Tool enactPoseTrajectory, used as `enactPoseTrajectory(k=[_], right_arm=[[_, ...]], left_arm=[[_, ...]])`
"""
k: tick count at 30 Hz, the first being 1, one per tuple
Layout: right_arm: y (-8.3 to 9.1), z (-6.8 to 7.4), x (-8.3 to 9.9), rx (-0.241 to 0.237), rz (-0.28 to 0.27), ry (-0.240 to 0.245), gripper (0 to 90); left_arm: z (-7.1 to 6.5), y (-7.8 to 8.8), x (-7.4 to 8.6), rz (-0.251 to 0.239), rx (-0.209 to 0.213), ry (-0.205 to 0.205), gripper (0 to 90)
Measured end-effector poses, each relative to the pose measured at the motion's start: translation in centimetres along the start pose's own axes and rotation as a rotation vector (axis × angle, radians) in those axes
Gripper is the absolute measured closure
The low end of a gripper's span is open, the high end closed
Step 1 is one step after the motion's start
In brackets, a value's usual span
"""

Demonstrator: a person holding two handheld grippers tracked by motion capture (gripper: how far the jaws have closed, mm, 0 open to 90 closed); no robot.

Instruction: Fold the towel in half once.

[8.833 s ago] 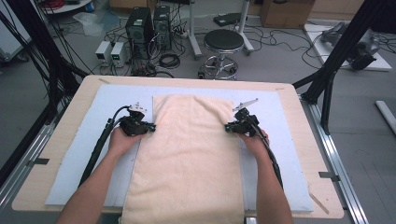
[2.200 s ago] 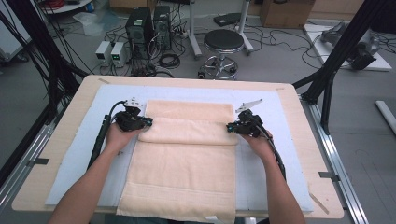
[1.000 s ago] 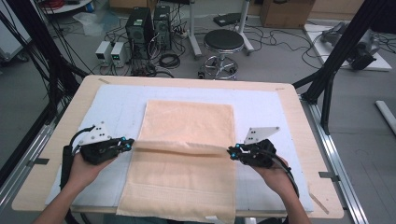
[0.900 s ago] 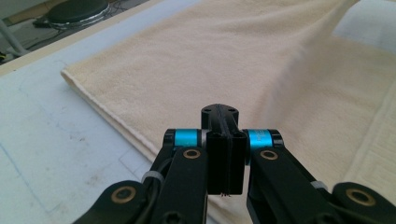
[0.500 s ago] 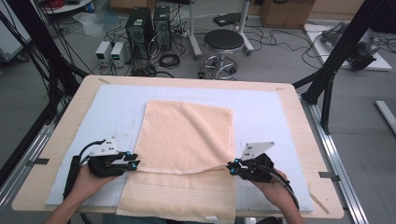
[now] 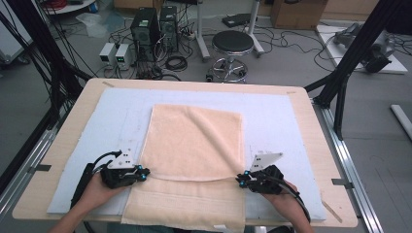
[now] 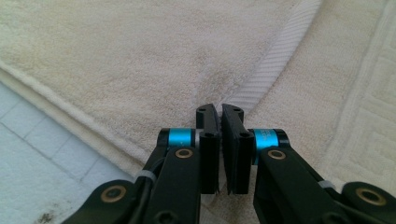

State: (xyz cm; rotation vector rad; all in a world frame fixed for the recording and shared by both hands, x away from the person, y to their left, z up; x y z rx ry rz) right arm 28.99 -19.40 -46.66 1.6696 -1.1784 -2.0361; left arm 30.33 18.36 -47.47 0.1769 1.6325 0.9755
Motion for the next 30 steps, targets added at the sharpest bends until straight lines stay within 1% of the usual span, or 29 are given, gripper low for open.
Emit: enactPoseTrajectory(k=[2, 3, 4, 5, 6, 8, 11, 12, 13, 14, 16, 17, 18, 19, 20, 21, 22, 23, 24, 25, 26, 28, 30], right_arm=[[0.0, -0.1, -0.1, 0.001, 0.001, 0.003, 82.3], [0.1, -0.1, -0.2, 0.002, -0.002, 0.001, 82.4], [0.3, -0.1, -0.5, 0.005, -0.009, 0.003, 82.7], [0.5, -0.1, -0.7, 0.002, -0.015, 0.010, 83.0], [0.7, 0.0, -0.9, 0.002, -0.023, 0.012, 83.1], [1.4, 0.2, -1.5, 0.004, -0.049, 0.017, 83.2], [2.5, 1.0, -2.4, 0.007, -0.064, 0.045, 83.3], [2.9, 1.3, -2.7, 0.003, -0.064, 0.055, 83.4], [3.4, 1.8, -3.0, 0.005, -0.070, 0.075, 83.4], [3.8, 2.2, -3.1, 0.004, -0.070, 0.081, 83.4], [4.6, 3.4, -3.4, -0.007, -0.076, 0.104, 83.4], [5.0, 3.8, -3.4, -0.011, -0.080, 0.119, 83.5], [5.5, 4.5, -3.3, -0.019, -0.084, 0.125, 83.5], [5.8, 5.2, -3.2, -0.030, -0.088, 0.130, 83.5], [6.0, 5.8, -3.1, -0.045, -0.088, 0.130, 83.5], [6.3, 6.5, -2.9, -0.058, -0.088, 0.141, 82.4], [6.5, 7.2, -2.8, -0.068, -0.101, 0.149, 75.8], [6.7, 7.7, -2.6, -0.087, -0.120, 0.141, 65.6], [6.8, 7.9, -2.4, -0.101, -0.126, 0.118, 59.5], [6.9, 7.9, -2.2, -0.123, -0.134, 0.102, 61.0], [6.9, 7.6, -2.1, -0.124, -0.143, 0.101, 61.0], [6.6, 6.7, -1.8, -0.092, -0.133, 0.080, 60.8], [6.1, 5.7, -1.9, -0.071, -0.126, 0.074, 61.0]], left_arm=[[-0.1, 0.4, -0.2, -0.011, -0.007, -0.007, 86.4], [-0.1, 0.8, -0.5, -0.025, -0.014, -0.010, 86.4], [-0.1, 1.3, -0.7, -0.047, -0.020, 0.000, 86.5], [-0.1, 1.7, -0.9, -0.059, -0.028, 0.001, 86.5], [-0.1, 2.3, -1.1, -0.074, -0.027, -0.004, 86.5], [-0.3, 3.5, -1.7, -0.111, -0.034, 0.004, 86.6], [-1.3, 5.5, -2.4, -0.136, -0.047, -0.025, 86.6], [-1.9, 6.2, -2.5, -0.144, -0.047, -0.038, 86.6], [-2.3, 6.7, -2.5, -0.144, -0.049, -0.042, 86.6], [-2.7, 7.2, -2.4, -0.144, -0.049, -0.054, 86.6], [-3.9, 8.0, -2.1, -0.146, -0.042, -0.056, 86.6], [-4.7, 8.4, -1.8, -0.149, -0.035, -0.058, 86.6], [-5.4, 8.8, -1.5, -0.147, -0.031, -0.059, 86.6], [-5.9, 9.0, -1.2, -0.153, -0.027, -0.052, 86.6], [-6.5, 9.4, -0.8, -0.152, -0.019, -0.051, 86.6], [-7.2, 9.7, -0.4, -0.153, 0.003, -0.055, 86.6], [-7.7, 9.8, 0.0, -0.157, 0.027, -0.061, 86.1], [-8.1, 9.9, 0.4, -0.153, 0.049, -0.050, 83.2], [-8.1, 10.0, 0.6, -0.155, 0.050, -0.034, 74.5], [-7.9, 9.9, 0.8, -0.156, 0.049, -0.023, 67.1], [-7.5, 9.8, 1.0, -0.154, 0.038, -0.015, 66.6], [-6.5, 9.4, 0.9, -0.152, 0.021, 0.008, 66.0], [-5.6, 8.8, 0.6, -0.159, 0.006, 0.017, 61.8]])
Point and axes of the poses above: each handheld gripper's, and its own axes: y roughly backward along the jaws, x roughly out of its underside, z roughly to its left, the point moved 6 cm from there along -y, roughly forward along the jaws, and after that the axes turned 2 degrees about y, right-handed, at the moved point
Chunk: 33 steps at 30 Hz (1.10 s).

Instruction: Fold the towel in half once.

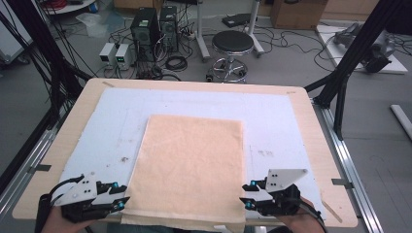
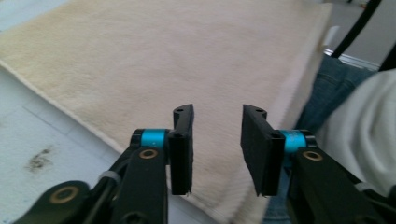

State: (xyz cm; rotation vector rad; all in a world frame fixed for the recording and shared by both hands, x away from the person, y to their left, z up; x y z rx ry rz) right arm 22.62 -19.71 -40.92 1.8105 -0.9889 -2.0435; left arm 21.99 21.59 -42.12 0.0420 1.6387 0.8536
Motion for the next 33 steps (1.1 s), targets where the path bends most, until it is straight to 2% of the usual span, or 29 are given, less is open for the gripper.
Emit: enactPoseTrajectory(k=[5, 8, 9, 10, 11, 12, 13, 14, 15, 16, 17, 18, 19, 20, 21, 22, 23, 24, 27, 28, 29, 30, 33], right_arm=[[-1.8, -3.3, -0.3, 0.087, 0.055, -0.005, 59.8], [-3.0, -5.5, -0.8, 0.110, 0.062, -0.013, 57.5], [-3.0, -5.5, -0.8, 0.110, 0.062, -0.013, 57.5], [-3.3, -6.3, -0.9, 0.123, 0.061, -0.017, 56.7], [-4.0, -8.0, -1.3, 0.145, 0.057, -0.035, 55.4], [-4.5, -9.7, -1.4, 0.168, 0.060, -0.053, 54.4], [-4.5, -9.7, -1.4, 0.168, 0.060, -0.053, 54.4], [-4.9, -11.4, -1.5, 0.205, 0.065, -0.082, 53.0], [-4.9, -11.4, -1.5, 0.205, 0.065, -0.082, 53.0], [-5.2, -12.9, -1.5, 0.238, 0.076, -0.098, 51.4], [-5.2, -12.9, -1.5, 0.238, 0.076, -0.098, 51.4], [-5.4, -14.2, -1.5, 0.262, 0.075, -0.111, 49.8], [-5.4, -14.2, -1.5, 0.262, 0.075, -0.111, 49.8], [-5.7, -15.5, -1.2, 0.286, 0.080, -0.131, 48.4], [-5.7, -15.5, -1.2, 0.286, 0.080, -0.131, 48.4], [-6.2, -16.5, -0.6, 0.305, 0.094, -0.160, 47.2], [-6.2, -16.5, -0.6, 0.305, 0.094, -0.160, 47.2], [-6.8, -17.4, 0.2, 0.311, 0.113, -0.186, 45.9], [-7.3, -18.0, 0.7, 0.317, 0.126, -0.205, 44.1], [-7.8, -18.4, 1.2, 0.313, 0.135, -0.226, 43.5], [-7.8, -18.4, 1.2, 0.313, 0.135, -0.226, 43.5], [-8.1, -18.7, 1.6, 0.316, 0.149, -0.238, 43.1], [-8.4, -18.9, 1.9, 0.303, 0.153, -0.258, 44.5]], left_arm=[[2.6, -2.2, -1.3, -0.019, -0.038, 0.030, 56.0], [4.4, -3.8, -2.2, -0.027, -0.069, 0.049, 51.0], [4.4, -3.8, -2.2, -0.027, -0.069, 0.049, 49.7], [5.8, -4.7, -2.8, -0.021, -0.083, 0.065, 49.7], [6.5, -5.3, -3.0, -0.022, -0.093, 0.076, 49.5], [8.0, -6.2, -3.5, -0.025, -0.124, 0.098, 48.2], [8.0, -6.2, -3.5, -0.025, -0.124, 0.098, 47.7], [9.4, -7.2, -3.8, -0.009, -0.154, 0.112, 47.4], [9.4, -7.2, -3.8, -0.009, -0.154, 0.112, 47.1], [10.1, -7.6, -3.9, 0.000, -0.178, 0.110, 46.9], [10.8, -8.0, -3.9, 0.003, -0.190, 0.115, 46.9], [12.1, -8.7, -3.8, 0.002, -0.190, 0.156, 46.9], [12.1, -8.7, -3.8, 0.002, -0.190, 0.156, 46.8], [13.1, -9.3, -3.4, 0.011, -0.200, 0.192, 46.8], [13.1, -9.3, -3.4, 0.011, -0.200, 0.192, 46.9], [13.8, -9.9, -2.7, 0.033, -0.197, 0.226, 46.7], [13.8, -9.9, -2.7, 0.033, -0.197, 0.226, 46.5], [14.4, -10.4, -2.2, 0.047, -0.204, 0.254, 46.2], [14.9, -10.7, -1.7, 0.063, -0.209, 0.266, 45.2], [15.1, -11.2, -1.4, 0.080, -0.218, 0.275, 45.0], [15.1, -11.2, -1.4, 0.080, -0.218, 0.275, 44.9], [15.0, -11.7, -0.9, 0.114, -0.210, 0.274, 45.0], [14.9, -12.0, -0.7, 0.126, -0.207, 0.287, 45.4]])
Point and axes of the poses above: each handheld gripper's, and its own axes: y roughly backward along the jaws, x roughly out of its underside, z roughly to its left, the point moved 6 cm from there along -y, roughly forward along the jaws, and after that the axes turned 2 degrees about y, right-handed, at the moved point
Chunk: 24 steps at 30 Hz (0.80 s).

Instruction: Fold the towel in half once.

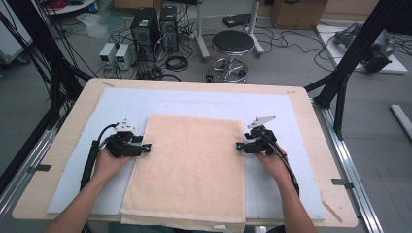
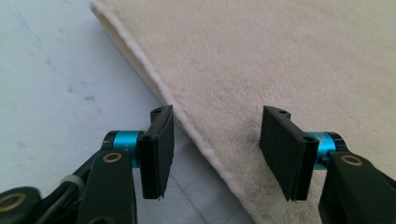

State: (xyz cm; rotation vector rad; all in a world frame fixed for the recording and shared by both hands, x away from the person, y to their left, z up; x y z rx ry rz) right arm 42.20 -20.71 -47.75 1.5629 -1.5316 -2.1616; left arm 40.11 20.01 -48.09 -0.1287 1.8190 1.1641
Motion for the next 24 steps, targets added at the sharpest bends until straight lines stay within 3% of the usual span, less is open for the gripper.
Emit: enactPoseTrajectory(k=[1, 6, 8, 9, 10, 11, 14, 16, 17, 24], right_arm=[[-0.2, 0.1, 0.0, -0.029, 0.002, -0.021, 51.2], [-0.3, 0.1, 0.1, -0.060, 0.000, -0.049, 59.2], [-0.4, 0.2, 0.0, -0.081, -0.005, -0.064, 69.9], [-0.4, 0.3, -0.1, -0.105, -0.004, -0.071, 80.0], [-0.4, 0.3, -0.1, -0.105, -0.004, -0.071, 80.0], [-0.5, 0.5, -0.2, -0.121, -0.011, -0.071, 81.9], [-0.5, 0.5, -0.5, -0.116, -0.001, -0.041, 84.7], [-0.4, 0.0, -0.8, -0.093, 0.001, -0.029, 84.9], [-0.4, -0.7, -1.6, -0.081, -0.004, -0.036, 85.0], [-2.0, -3.4, -4.6, -0.012, 0.017, -0.027, 84.8]], left_arm=[[-0.1, 0.0, 0.0, 0.003, -0.006, 0.005, 46.4], [-0.1, 0.0, -0.1, 0.008, -0.014, 0.039, 57.0], [-0.2, 0.0, -0.1, 0.006, -0.015, 0.061, 67.4], [-0.3, 0.0, -0.1, 0.005, 0.018, 0.086, 73.2], [-0.3, 0.0, -0.1, 0.005, 0.018, 0.086, 80.9], [-0.5, -0.1, -0.2, 0.004, 0.021, 0.095, 80.9], [-0.5, 0.0, -0.3, 0.003, 0.008, 0.088, 83.8], [-0.1, 0.0, -0.6, -0.026, -0.009, 0.104, 84.1], [0.5, 0.0, -1.3, -0.070, -0.033, 0.133, 84.4], [2.7, -1.5, -3.9, -0.100, -0.094, 0.163, 84.5]])
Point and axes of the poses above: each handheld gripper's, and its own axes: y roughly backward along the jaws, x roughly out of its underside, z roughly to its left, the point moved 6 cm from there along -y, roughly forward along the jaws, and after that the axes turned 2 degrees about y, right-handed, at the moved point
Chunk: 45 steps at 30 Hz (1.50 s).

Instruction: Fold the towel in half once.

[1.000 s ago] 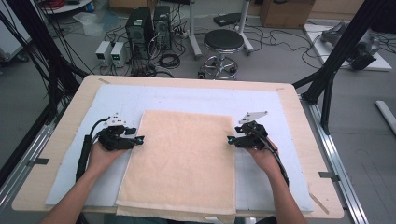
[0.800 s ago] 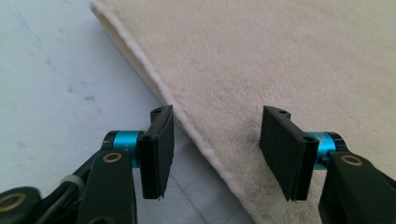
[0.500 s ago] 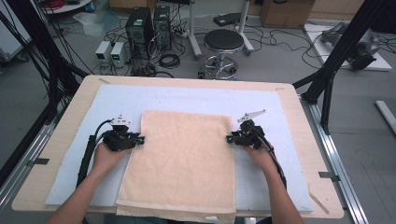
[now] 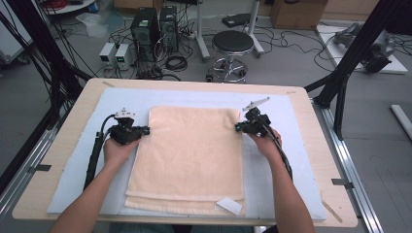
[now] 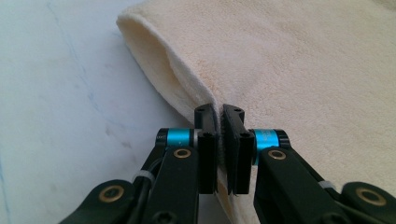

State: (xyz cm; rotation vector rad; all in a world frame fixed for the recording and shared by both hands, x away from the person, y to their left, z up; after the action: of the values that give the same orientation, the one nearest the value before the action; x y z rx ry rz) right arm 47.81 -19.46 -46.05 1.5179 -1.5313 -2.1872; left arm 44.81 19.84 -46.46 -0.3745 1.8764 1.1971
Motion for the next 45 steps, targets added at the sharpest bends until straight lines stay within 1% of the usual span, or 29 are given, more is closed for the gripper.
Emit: enactPoseTrajectory(k=[1, 4, 5, 6, 7, 8, 9, 10, 11, 13, 16, 17, 18, 19, 20, 23, 24, 25, 26, 28, 29, 30, 31, 34, 35, 38, 40, 44, 45], right_arm=[[-0.6, -1.0, -1.0, 0.021, 0.003, 0.002, 84.5], [-1.1, -1.8, -1.8, 0.045, -0.015, 0.017, 83.8], [-1.7, -2.5, -1.7, 0.032, 0.012, -0.023, 79.8], [-1.7, -2.5, -1.7, 0.032, 0.012, -0.023, 79.8], [-1.9, -2.7, -1.4, 0.049, 0.015, -0.016, 70.9], [-1.9, -2.7, -1.4, 0.049, 0.015, -0.016, 70.9], [-1.5, -2.6, -1.2, 0.053, 0.021, -0.008, 62.3], [-1.5, -2.6, -1.2, 0.053, 0.021, -0.008, 62.3], [-0.6, -2.4, -1.1, 0.078, -0.014, 0.000, 58.7], [-0.1, -2.2, -1.1, 0.071, -0.036, -0.010, 56.9], [1.5, -1.0, -0.7, 0.052, -0.079, -0.005, 52.2], [2.3, 0.0, -0.3, 0.043, -0.101, 0.020, 51.0], [2.3, 0.0, -0.3, 0.043, -0.101, 0.020, 51.0], [2.9, 1.3, 0.3, 0.025, -0.107, 0.053, 49.3], [2.9, 1.3, 0.3, 0.025, -0.107, 0.053, 49.3], [3.6, 3.4, 1.6, 0.013, -0.120, 0.084, 44.8], [3.6, 3.4, 1.6, 0.013, -0.120, 0.084, 44.8], [3.7, 4.4, 2.3, -0.004, -0.110, 0.078, 36.8], [3.7, 4.4, 2.3, -0.004, -0.110, 0.078, 36.8], [3.5, 5.4, 2.6, -0.048, -0.069, 0.067, 34.2], [3.7, 6.5, 2.7, -0.038, -0.088, 0.108, 34.7], [3.7, 6.5, 2.7, -0.038, -0.088, 0.108, 34.7], [4.1, 7.5, 2.9, -0.041, -0.136, 0.116, 34.9], [4.3, 8.3, 3.2, -0.062, -0.156, 0.109, 33.9], [4.6, 8.9, 3.5, -0.072, -0.150, 0.127, 31.9], [4.8, 9.4, 3.5, -0.080, -0.149, 0.138, 31.7], [4.9, 10.1, 3.8, -0.093, -0.169, 0.145, 32.4], [4.3, 11.0, 5.3, -0.121, -0.127, 0.150, 34.7], [4.3, 11.5, 5.8, -0.132, -0.111, 0.170, 37.8]], left_arm=[[0.7, -0.7, -0.9, -0.022, -0.009, 0.021, 84.4], [1.3, -1.3, -1.3, -0.021, -0.021, 0.015, 83.3], [1.6, -1.7, -1.3, -0.010, -0.019, 0.014, 81.4], [1.6, -1.7, -1.3, -0.010, -0.019, 0.014, 78.0], [1.7, -1.7, -1.2, -0.002, -0.029, 0.006, 75.2], [1.8, -1.4, -1.2, 0.008, -0.029, -0.004, 75.2], [1.8, -1.2, -1.1, 0.015, -0.033, -0.026, 64.8], [1.8, -0.8, -1.1, 0.028, -0.043, -0.056, 64.8], [1.7, -0.4, -1.0, 0.032, -0.044, -0.068, 57.3], [1.3, 0.5, -1.0, 0.022, -0.003, -0.065, 55.4], [0.2, 2.0, -0.9, -0.010, 0.024, -0.101, 50.4], [-0.7, 2.8, -0.6, -0.023, 0.049, -0.124, 48.6], [-0.7, 2.8, -0.6, -0.023, 0.049, -0.124, 47.9], [-1.5, 3.6, 0.0, -0.031, 0.068, -0.153, 46.9], [-1.5, 3.6, 0.0, -0.031, 0.068, -0.153, 45.8], [-2.5, 4.8, 0.8, -0.046, 0.094, -0.181, 42.3], [-2.9, 5.1, 1.1, -0.063, 0.103, -0.180, 42.3], [-3.6, 5.5, 1.7, -0.066, 0.113, -0.185, 41.4], [-3.6, 5.5, 1.7, -0.066, 0.113, -0.185, 39.1], [-4.2, 5.8, 2.5, -0.063, 0.127, -0.207, 37.5], [-4.9, 6.0, 3.3, -0.058, 0.143, -0.220, 36.8], [-4.9, 6.0, 3.3, -0.058, 0.143, -0.220, 36.0], [-5.4, 6.3, 3.8, -0.052, 0.160, -0.222, 35.4], [-5.7, 6.7, 4.2, -0.035, 0.175, -0.236, 32.0], [-6.0, 7.1, 4.5, -0.039, 0.186, -0.246, 31.6], [-6.1, 7.4, 4.7, -0.043, 0.197, -0.244, 29.8], [-6.0, 7.6, 5.1, -0.038, 0.202, -0.255, 29.8], [-6.1, 7.9, 5.9, -0.014, 0.212, -0.276, 31.8], [-6.2, 8.2, 6.1, -0.006, 0.221, -0.285, 34.2]])
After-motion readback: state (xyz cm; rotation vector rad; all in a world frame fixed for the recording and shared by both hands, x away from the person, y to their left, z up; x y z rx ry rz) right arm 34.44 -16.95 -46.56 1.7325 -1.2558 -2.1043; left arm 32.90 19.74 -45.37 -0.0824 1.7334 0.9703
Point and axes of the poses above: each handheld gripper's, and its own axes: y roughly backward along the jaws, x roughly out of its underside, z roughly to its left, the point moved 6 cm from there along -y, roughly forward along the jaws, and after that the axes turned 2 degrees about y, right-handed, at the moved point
